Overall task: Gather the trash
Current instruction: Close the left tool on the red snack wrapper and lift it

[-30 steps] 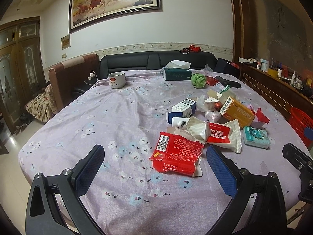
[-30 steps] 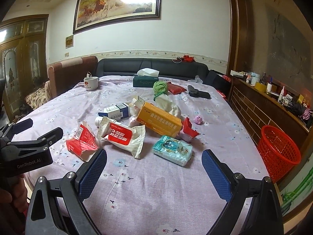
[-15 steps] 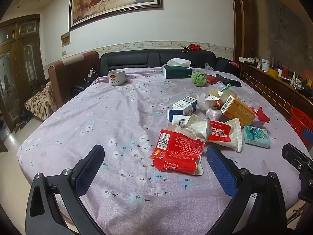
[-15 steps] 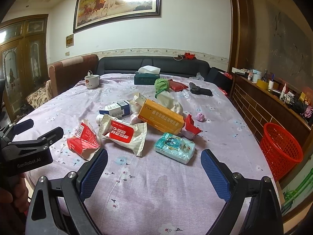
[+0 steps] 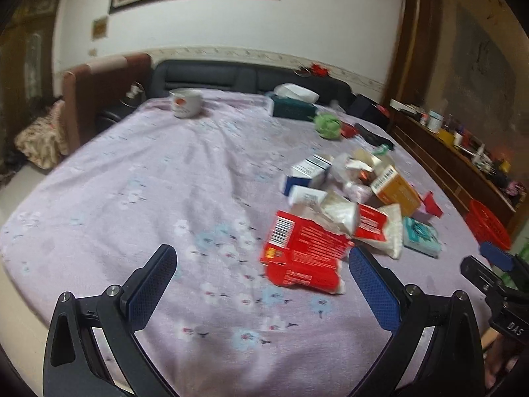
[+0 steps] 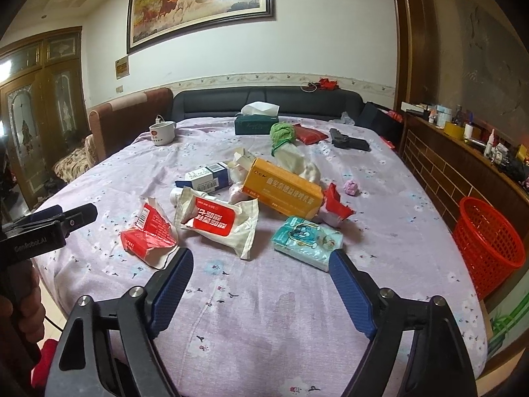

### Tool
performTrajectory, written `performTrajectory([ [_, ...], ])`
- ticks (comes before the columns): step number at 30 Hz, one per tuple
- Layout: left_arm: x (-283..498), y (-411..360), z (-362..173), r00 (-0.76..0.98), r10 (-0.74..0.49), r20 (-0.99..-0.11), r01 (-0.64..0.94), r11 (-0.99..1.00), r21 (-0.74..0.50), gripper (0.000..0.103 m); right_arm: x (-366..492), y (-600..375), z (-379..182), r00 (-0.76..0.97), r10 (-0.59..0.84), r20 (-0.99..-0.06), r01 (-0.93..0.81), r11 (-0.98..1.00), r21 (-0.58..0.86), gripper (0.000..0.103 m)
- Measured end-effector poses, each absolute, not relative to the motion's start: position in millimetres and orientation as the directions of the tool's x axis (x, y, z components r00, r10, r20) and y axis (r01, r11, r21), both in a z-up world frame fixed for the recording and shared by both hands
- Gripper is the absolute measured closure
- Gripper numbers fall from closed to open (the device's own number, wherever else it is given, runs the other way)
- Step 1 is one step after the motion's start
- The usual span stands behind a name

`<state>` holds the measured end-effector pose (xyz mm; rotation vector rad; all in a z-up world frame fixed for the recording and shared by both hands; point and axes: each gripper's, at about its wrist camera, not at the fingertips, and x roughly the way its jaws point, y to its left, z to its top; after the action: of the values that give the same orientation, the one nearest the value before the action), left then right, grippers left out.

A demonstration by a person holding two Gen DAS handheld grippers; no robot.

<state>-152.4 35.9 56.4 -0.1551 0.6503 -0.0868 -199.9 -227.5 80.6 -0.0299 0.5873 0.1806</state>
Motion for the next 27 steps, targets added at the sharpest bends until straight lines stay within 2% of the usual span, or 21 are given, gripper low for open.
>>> performTrajectory([
  [2,-140,35,52,0.771,-0.162,-0.616,0.056,0.981,-0.188,0.001,-198,-227,80,0.813,0.169,-0.557,-0.185,0.982,0.028,0.023],
  [5,-121,32,51,0.746,-0.218,-0.630,0.118,0.973,-0.197,0.007,-197,-227,80,0.806,0.181,-0.564,-0.190,0.981,0.043,0.023],
  [9,-85,30,49,0.679,-0.324,-0.659,0.224,0.946,-0.235,0.007,-195,-228,79,0.802,0.191,-0.566,-0.198,0.979,0.050,0.023],
  [15,-35,28,24,0.529,-0.489,-0.693,0.293,0.872,-0.392,0.007,-191,-233,76,0.790,0.206,-0.577,-0.197,0.977,0.079,0.023],
  [17,-36,23,21,0.511,-0.505,-0.696,0.304,0.863,-0.403,0.008,-191,-235,75,0.787,0.212,-0.579,-0.199,0.976,0.087,0.023],
  [19,-47,17,25,0.500,-0.532,-0.683,0.354,0.846,-0.399,0.021,-190,-237,74,0.785,0.212,-0.582,-0.198,0.976,0.088,0.023],
  [21,-61,10,26,0.460,-0.574,-0.678,0.404,0.815,-0.416,0.039,-189,-239,74,0.784,0.215,-0.583,-0.198,0.976,0.094,0.023],
  [23,-78,2,28,0.450,-0.576,-0.683,0.445,0.807,-0.388,0.050,-186,-243,73,0.776,0.225,-0.589,-0.199,0.974,0.111,0.023],
  [27,-114,-12,30,0.448,-0.564,-0.694,0.518,0.796,-0.313,0.050,-181,-245,73,0.771,0.235,-0.592,-0.197,0.972,0.129,0.023],
])
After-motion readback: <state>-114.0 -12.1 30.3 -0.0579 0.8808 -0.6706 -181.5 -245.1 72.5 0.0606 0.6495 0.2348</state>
